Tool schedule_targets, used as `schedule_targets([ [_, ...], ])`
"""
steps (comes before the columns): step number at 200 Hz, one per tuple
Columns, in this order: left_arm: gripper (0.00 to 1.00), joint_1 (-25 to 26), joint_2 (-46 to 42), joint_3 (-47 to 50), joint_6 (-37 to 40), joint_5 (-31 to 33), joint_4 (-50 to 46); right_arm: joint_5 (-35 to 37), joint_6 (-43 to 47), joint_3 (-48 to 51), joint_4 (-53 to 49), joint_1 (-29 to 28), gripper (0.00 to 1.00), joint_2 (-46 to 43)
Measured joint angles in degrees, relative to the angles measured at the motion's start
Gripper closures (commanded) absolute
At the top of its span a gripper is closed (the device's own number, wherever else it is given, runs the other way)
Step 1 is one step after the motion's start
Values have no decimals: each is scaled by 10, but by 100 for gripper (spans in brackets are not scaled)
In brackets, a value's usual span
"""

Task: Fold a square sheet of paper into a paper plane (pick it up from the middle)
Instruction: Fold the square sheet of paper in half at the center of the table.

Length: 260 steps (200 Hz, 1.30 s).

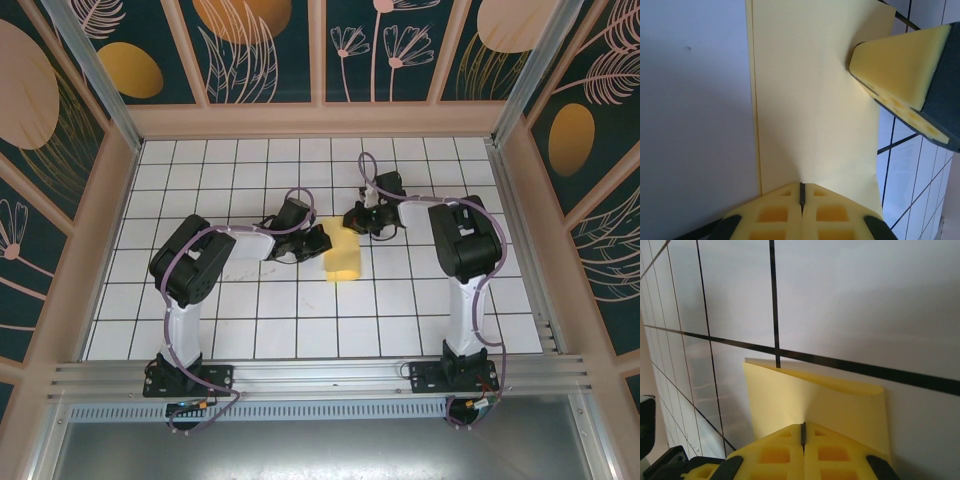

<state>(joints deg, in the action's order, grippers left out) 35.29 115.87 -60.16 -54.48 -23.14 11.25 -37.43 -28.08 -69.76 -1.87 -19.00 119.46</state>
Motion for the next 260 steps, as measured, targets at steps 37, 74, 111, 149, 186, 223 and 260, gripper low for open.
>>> schedule_targets([
  [37,100,0,0,1,0,0,1,-13,-15,-4,3,24,100,6],
  [74,100,0,0,3,0,0,4,12,-24,-13,4,42,100,6],
  [111,100,0,-1,3,0,1,4,36,-25,1,16,53,100,-11],
  [149,100,1,-1,3,0,2,3,46,-37,101,61,29,100,-112],
  [186,100,1,-1,3,0,2,3,45,-43,175,82,-39,100,-165],
  [223,100,1,-1,3,0,2,4,47,-53,228,90,-56,100,-166],
  [260,100,1,-2,3,0,3,4,49,-54,231,95,-55,100,-166],
])
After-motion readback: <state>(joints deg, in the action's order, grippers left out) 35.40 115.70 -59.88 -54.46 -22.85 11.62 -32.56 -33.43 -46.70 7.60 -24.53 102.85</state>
